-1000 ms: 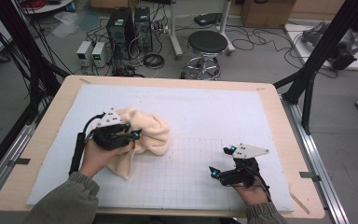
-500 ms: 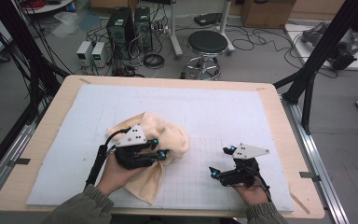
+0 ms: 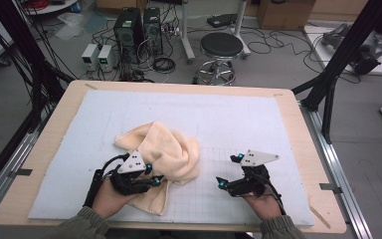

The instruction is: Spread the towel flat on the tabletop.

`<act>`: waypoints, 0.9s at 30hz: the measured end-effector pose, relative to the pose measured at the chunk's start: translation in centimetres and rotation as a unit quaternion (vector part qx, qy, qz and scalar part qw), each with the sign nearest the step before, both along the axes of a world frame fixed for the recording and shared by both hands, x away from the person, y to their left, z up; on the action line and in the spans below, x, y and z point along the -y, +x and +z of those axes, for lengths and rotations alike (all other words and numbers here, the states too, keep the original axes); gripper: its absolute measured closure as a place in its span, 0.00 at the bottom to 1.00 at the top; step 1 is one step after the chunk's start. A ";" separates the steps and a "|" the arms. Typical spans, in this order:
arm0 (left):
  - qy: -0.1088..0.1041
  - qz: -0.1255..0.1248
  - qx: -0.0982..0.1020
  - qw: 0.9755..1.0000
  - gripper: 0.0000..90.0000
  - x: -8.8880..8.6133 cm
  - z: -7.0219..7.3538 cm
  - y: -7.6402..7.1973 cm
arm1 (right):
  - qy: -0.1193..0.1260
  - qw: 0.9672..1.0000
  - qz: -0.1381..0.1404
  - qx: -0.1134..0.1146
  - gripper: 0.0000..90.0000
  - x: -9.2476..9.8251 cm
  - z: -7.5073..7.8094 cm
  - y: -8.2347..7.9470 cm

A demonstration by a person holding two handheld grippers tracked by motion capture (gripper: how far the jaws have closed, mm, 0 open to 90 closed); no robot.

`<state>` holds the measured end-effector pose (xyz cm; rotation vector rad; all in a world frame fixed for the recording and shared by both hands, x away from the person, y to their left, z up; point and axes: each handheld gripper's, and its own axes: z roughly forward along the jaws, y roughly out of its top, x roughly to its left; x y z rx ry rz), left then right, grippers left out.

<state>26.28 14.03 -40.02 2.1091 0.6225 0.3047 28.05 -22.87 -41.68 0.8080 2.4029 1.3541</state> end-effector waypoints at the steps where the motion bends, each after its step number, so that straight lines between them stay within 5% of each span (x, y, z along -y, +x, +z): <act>1: -0.001 -0.003 -0.001 1.000 0.73 -0.1 0.1 -0.1 | 0.000 1.000 0.000 0.000 0.10 0.0 0.0 0.0; 8: -0.031 -0.025 -0.006 0.999 0.54 -1.0 2.3 -0.5 | -0.008 0.999 0.050 -0.011 0.24 -3.7 0.4 3.0; 17: -0.058 -0.006 0.042 0.997 0.46 -2.8 5.8 0.8 | -0.009 0.997 0.074 -0.035 0.36 -6.8 -0.9 5.9; 19: -0.037 0.005 0.050 0.998 0.46 -2.7 5.2 2.0 | -0.018 0.996 0.083 -0.041 0.40 -7.6 -1.5 6.2; 23: -0.008 0.009 0.010 1.000 0.45 -2.0 2.6 4.9 | -0.045 0.992 0.108 -0.050 0.55 -9.3 -2.3 6.5; 24: 0.004 0.000 -0.023 1.000 0.46 -1.4 1.4 6.1 | -0.053 0.991 0.112 -0.043 0.62 -9.6 -2.4 6.4; 26: 0.009 -0.005 -0.033 0.999 0.47 -1.2 1.0 6.5 | -0.058 0.991 0.117 -0.038 0.68 -9.7 -2.4 6.4; 27: 0.011 -0.009 -0.040 0.999 0.57 -1.1 0.7 6.8 | -0.060 0.989 0.128 -0.037 0.86 -9.6 -2.4 6.5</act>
